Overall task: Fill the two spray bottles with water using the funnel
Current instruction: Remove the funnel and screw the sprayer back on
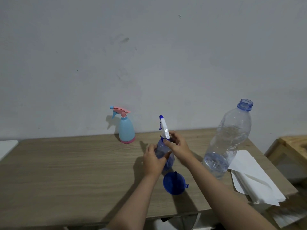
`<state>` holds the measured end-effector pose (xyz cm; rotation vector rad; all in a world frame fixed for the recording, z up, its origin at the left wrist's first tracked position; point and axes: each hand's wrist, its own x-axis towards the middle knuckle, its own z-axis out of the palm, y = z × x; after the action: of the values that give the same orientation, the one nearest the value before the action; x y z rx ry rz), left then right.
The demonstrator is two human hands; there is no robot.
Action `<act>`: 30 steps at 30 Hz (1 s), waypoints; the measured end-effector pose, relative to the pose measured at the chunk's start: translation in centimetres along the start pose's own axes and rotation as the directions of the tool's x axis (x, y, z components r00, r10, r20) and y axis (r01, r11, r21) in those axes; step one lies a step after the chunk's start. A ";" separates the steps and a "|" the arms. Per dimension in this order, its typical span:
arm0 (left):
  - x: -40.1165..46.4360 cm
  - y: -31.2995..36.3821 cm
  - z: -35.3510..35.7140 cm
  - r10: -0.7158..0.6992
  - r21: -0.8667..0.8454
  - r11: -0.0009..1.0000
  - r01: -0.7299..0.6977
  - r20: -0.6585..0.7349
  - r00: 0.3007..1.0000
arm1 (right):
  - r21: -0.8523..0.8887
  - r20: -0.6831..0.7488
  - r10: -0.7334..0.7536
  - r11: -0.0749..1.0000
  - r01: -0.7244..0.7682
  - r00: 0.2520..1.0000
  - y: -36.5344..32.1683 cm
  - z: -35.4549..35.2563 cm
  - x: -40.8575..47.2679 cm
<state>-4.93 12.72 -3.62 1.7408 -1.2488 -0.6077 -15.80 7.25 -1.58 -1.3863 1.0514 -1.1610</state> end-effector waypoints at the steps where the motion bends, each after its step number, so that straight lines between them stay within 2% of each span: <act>1: 0.0 0.0 0.0 -0.001 0.001 1.000 0.001 -0.003 1.000 | 0.003 0.006 0.005 1.000 -0.005 1.000 0.0 -0.1 0.0; 5: -0.5 0.6 -0.6 0.007 0.046 0.999 -0.008 0.008 1.000 | 0.062 -0.036 0.057 0.997 -0.055 0.998 -0.1 -0.3 0.2; 7: -0.5 0.7 -0.8 0.008 0.084 0.996 -0.009 0.012 1.000 | 0.085 0.024 0.061 0.994 -0.063 0.998 -0.2 -0.8 0.2; 10: -0.5 0.8 -0.8 0.010 0.054 0.999 -0.010 0.007 1.000 | 0.093 0.114 0.038 0.994 -0.049 0.993 -0.6 -1.5 0.2; 15: -0.8 1.0 -0.9 0.026 0.100 0.995 -0.027 0.004 1.000 | 0.036 -0.027 0.062 0.997 -0.061 0.998 -0.9 -0.9 0.2; 20: -0.8 1.2 -1.0 0.010 0.096 0.995 -0.011 0.010 1.000 | 0.062 0.059 0.002 0.998 -0.006 0.998 -0.2 -1.2 -0.1; 26: -1.2 1.2 -1.1 0.014 0.112 0.994 -0.014 0.001 1.000 | 0.060 -0.071 0.044 0.997 -0.040 0.996 -0.3 -0.5 -0.5; 30: -1.1 1.2 -1.0 0.013 0.113 0.994 -0.013 -0.007 1.000 | 0.031 -0.009 -0.019 0.999 0.019 1.000 -0.3 -0.6 -0.9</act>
<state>-5.12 13.99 -2.19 1.8247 -1.3105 -0.5315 -16.54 8.06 -1.37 -1.3705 1.0238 -1.1931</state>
